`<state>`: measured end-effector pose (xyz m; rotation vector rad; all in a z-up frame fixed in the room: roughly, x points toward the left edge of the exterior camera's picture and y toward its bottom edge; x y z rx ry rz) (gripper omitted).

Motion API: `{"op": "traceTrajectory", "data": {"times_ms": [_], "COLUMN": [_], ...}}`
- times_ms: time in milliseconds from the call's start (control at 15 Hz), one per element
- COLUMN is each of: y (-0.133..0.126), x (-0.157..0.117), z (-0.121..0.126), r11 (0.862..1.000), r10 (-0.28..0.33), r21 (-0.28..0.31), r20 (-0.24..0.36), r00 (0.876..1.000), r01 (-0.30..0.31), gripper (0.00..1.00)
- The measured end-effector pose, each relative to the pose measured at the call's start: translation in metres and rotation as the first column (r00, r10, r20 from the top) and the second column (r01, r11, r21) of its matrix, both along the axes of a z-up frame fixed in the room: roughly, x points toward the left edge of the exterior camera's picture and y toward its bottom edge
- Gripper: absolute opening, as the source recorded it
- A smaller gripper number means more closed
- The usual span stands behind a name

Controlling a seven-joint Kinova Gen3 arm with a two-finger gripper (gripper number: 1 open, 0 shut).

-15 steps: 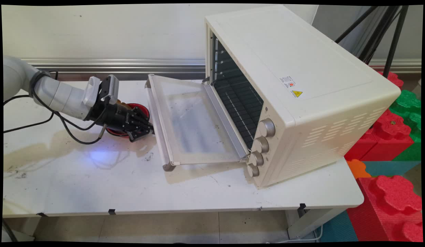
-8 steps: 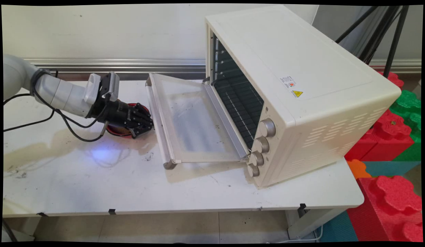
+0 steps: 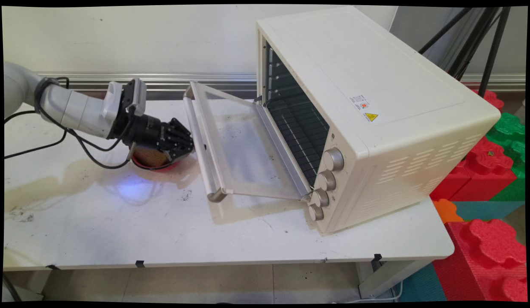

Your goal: Close the oven

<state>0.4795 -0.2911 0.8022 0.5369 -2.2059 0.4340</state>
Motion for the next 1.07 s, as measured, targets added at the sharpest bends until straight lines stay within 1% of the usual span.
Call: {"op": "traceTrajectory", "data": {"times_ms": [467, 800, 1067], "y": [-0.015, -0.030, -0.040], "x": [-0.012, -0.020, -0.024], "z": [0.030, 0.044, 0.051], "r11": [0.998, 0.995, 0.993], "r10": [0.010, 0.028, 0.037], "r21": [-0.066, -0.090, -0.105], "r20": [-0.066, -0.104, -0.122], "r00": [0.998, 0.994, 0.992], "r01": [-0.014, -0.037, -0.050], "gripper": [0.00, 0.00, 0.00]}}
